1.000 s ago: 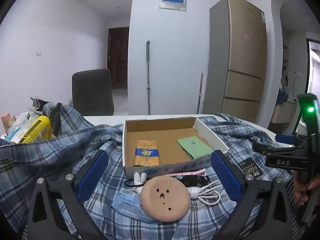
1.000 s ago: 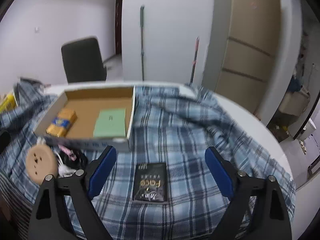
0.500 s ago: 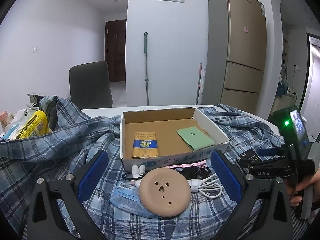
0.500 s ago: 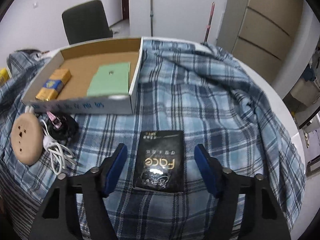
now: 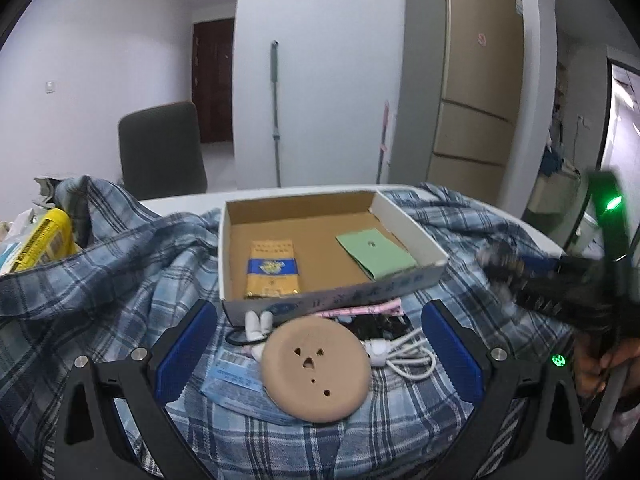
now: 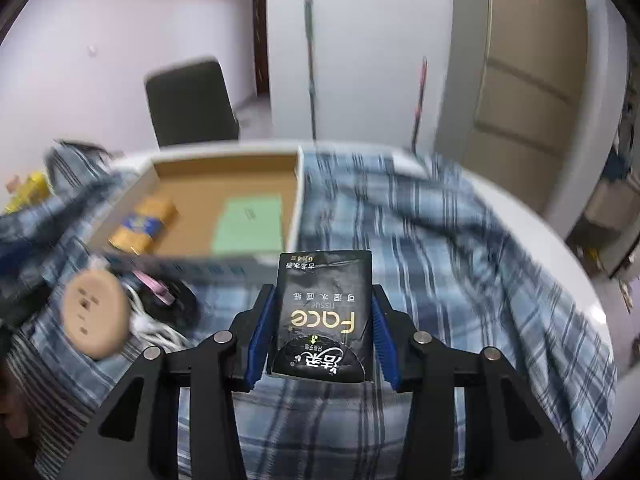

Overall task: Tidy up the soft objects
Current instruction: 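Grasp the black tissue pack with the right tool while the left tool grasps the tan disc, then place the tan disc in the box with the left tool while the right tool places the tissue pack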

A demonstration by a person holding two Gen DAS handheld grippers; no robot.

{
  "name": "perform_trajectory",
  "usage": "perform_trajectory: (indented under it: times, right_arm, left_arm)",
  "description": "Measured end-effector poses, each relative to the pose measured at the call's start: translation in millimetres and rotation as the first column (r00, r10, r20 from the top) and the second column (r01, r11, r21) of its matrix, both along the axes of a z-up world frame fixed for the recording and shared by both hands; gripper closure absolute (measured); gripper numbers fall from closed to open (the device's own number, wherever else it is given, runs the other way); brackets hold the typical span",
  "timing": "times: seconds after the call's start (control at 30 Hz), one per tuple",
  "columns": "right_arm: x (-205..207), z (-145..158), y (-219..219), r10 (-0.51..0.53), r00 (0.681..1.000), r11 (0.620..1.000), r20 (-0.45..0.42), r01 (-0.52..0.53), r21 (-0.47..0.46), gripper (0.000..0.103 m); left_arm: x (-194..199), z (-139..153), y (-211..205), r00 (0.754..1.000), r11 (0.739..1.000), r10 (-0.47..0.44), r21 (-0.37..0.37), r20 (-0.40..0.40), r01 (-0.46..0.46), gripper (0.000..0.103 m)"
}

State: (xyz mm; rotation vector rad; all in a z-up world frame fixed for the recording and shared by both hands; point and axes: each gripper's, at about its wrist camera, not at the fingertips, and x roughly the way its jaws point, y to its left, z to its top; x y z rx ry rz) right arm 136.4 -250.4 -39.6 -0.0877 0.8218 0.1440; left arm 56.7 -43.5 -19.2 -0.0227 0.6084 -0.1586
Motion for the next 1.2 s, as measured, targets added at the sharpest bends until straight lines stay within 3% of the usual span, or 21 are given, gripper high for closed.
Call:
perform_trajectory:
  times: [0.13,0.3,0.4,0.7,0.77,0.97,1.2]
  right_arm:
    - [-18,20,4,0.041,0.992,0.998,0.122,-0.047,0.052,0.058]
    - [-22,21,14,0.098,0.99,0.992,0.103,-0.105,0.066,0.058]
    - [-24,18,16,0.116,0.988,0.99,0.098,-0.123,0.063,0.058]
    - [-26,17,19,0.143,0.986,0.988,0.09,-0.148,0.051,0.058]
    - [-26,16,22,0.148,0.985,0.987,0.089,-0.152,0.044,0.058]
    - [-24,11,26,0.159,0.984,0.986,0.076,-0.162,0.027,0.058]
    - [-25,10,27,0.17,0.983,0.985,0.075,-0.172,0.02,0.058]
  left_arm:
    - [6,-10,-11,0.994,0.996,-0.084,0.011,-0.074,0.085,0.0]
    - [16,-25,-20,0.982,0.992,-0.087,0.08,-0.166,0.101,0.0]
    - [22,-34,-22,0.976,0.988,-0.039,0.141,-0.215,0.071,0.0]
    - [30,-49,-20,0.959,0.983,-0.025,0.167,-0.282,0.075,0.0]
    - [33,-54,-18,0.953,0.984,-0.008,0.166,-0.303,0.061,0.006]
    - [35,-56,-22,0.953,0.978,0.004,0.2,-0.303,0.059,0.012]
    - [32,-53,-22,0.959,0.98,-0.008,0.187,-0.283,0.063,0.022]
